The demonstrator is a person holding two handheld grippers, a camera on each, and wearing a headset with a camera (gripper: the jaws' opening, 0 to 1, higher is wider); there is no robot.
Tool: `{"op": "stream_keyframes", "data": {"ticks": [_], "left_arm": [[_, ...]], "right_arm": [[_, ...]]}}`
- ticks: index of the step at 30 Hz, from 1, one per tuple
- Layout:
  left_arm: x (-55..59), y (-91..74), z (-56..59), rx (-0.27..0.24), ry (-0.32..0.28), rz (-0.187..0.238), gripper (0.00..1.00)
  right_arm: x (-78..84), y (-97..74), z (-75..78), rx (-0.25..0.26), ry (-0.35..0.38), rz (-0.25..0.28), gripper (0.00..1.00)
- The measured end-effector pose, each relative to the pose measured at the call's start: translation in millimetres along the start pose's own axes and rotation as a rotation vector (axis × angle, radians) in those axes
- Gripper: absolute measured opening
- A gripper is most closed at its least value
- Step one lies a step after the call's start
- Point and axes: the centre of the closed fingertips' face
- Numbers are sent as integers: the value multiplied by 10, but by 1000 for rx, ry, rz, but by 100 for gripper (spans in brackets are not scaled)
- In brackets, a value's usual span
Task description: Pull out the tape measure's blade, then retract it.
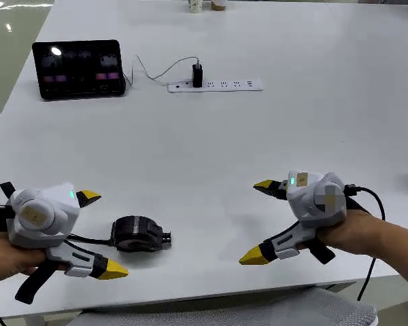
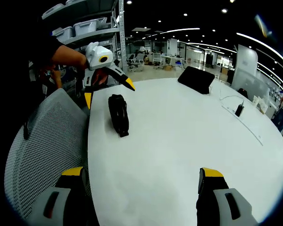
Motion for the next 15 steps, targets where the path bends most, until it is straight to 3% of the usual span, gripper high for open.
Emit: {"op": "stream_keyframes", "data": {"ticks": [7, 11, 15], "left_arm": [[-17, 87, 4, 24, 43, -26, 97], [-76, 130, 12, 33, 76, -39, 94], [-136, 165, 4, 36, 73, -38, 90]], "right_arm": [[-68, 146, -24, -23, -26, -11, 99], [-153, 248, -15, -32, -26, 0, 99], [-228, 360, -20, -45, -30, 5, 99]]}}
Point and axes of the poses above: the centre of the closed fingertips' face, and the gripper's own axes: y roughly forward along the fingers, z roughly to its right, x roughly out of its underside, and after that the axes turned 2 degrees about -y, right-handed
